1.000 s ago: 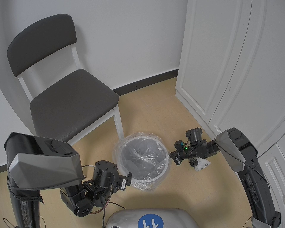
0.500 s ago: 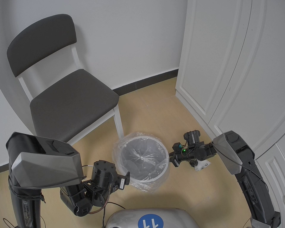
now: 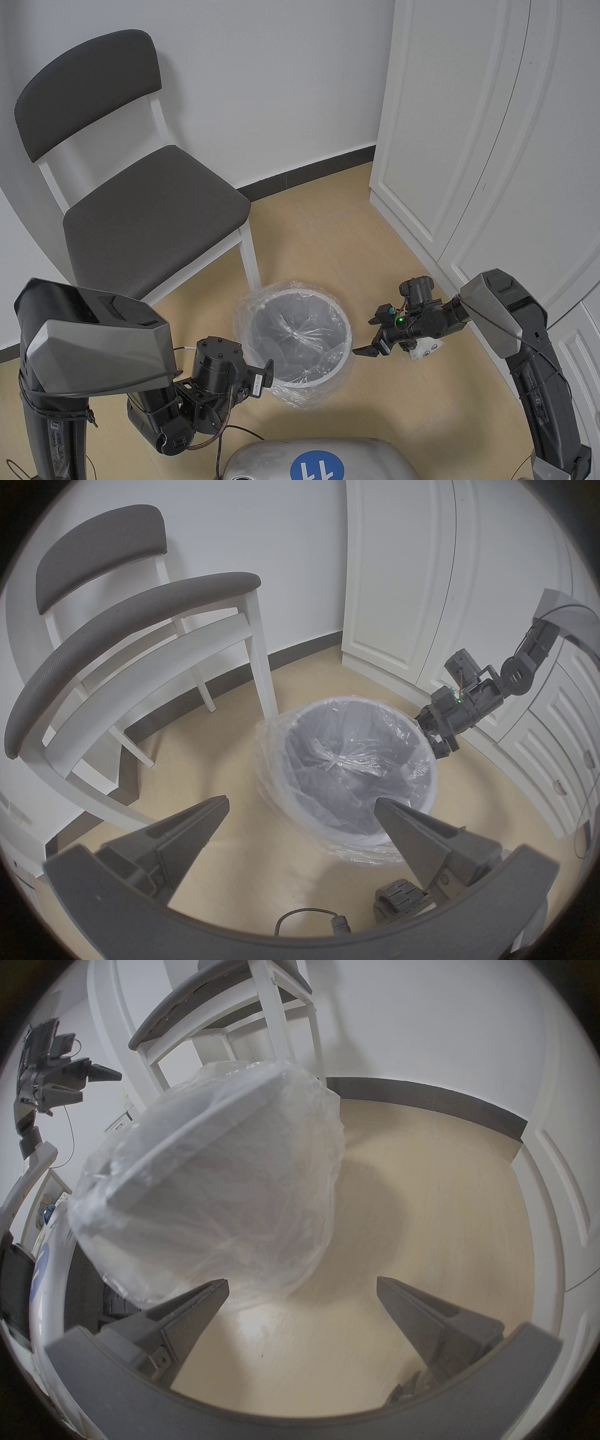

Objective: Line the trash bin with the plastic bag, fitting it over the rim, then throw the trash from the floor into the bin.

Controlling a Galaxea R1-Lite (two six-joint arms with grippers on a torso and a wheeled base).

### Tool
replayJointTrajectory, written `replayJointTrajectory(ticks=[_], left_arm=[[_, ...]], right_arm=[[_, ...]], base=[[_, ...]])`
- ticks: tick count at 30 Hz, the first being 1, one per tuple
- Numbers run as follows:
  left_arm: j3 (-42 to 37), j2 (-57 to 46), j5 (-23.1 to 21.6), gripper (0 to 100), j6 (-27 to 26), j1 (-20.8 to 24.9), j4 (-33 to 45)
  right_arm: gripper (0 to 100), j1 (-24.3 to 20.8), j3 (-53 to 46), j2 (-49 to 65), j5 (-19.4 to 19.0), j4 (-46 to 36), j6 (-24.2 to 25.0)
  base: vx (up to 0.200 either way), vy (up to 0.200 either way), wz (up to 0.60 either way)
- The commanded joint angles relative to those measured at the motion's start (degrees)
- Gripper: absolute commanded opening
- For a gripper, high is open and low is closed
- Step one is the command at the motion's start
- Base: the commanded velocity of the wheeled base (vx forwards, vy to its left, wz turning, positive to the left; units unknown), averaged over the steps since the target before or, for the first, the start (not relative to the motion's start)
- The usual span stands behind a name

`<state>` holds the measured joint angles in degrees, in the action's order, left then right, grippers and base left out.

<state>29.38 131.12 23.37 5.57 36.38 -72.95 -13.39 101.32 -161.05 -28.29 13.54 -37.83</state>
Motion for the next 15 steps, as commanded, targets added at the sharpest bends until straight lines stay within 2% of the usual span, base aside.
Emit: replayJointTrajectory(ticks=[1,5,7,8,9,10,11,13,15], left_arm=[[0.4,0.2,0.1,100,-0.8,-0.3,-0.1],[2.1,0.5,0.1,100,-1.6,-2.1,-0.7],[2.7,0.9,0.1,100,-1.7,-2.7,-2.3],[2.7,0.9,0.1,100,-1.7,-2.7,-2.3],[4.4,1.9,0.1,100,-2.2,-3.4,-2.7],[5.3,2.3,0.1,100,-2.7,-3.8,-2.5],[6.0,2.5,0.2,100,-3.1,-4.1,-2.5],[9.3,4.6,1.9,100,-6.9,-6.1,-2.5],[11.8,6.4,4.2,100,-10.1,-7.4,-2.7]], right_arm=[[100,1.2,-9.3,6.8,-0.1,3.9,-1.7],[100,1.2,-19.9,11.3,-0.4,14.4,-0.6],[100,1.2,-25.6,13.0,-0.6,21.1,1.7],[100,1.2,-25.6,13.0,-0.6,21.1,1.7],[100,1.0,-31.0,14.5,-0.3,28.8,5.1],[100,0.9,-33.2,15.2,0.0,32.2,6.7],[100,0.9,-34.3,15.6,0.1,33.8,7.4],[100,0.4,-38.8,18.8,1.3,38.4,12.3],[100,0.0,-41.6,22.0,1.6,38.8,15.9]], base=[[0.0,0.0,0.0],[0.0,0.0,0.0],[0.0,0.0,0.0],[0.0,0.0,0.0],[0.0,0.0,0.0],[0.0,0.0,0.0],[0.0,0.0,0.0],[0.0,0.0,0.0],[0.0,0.0,0.0]])
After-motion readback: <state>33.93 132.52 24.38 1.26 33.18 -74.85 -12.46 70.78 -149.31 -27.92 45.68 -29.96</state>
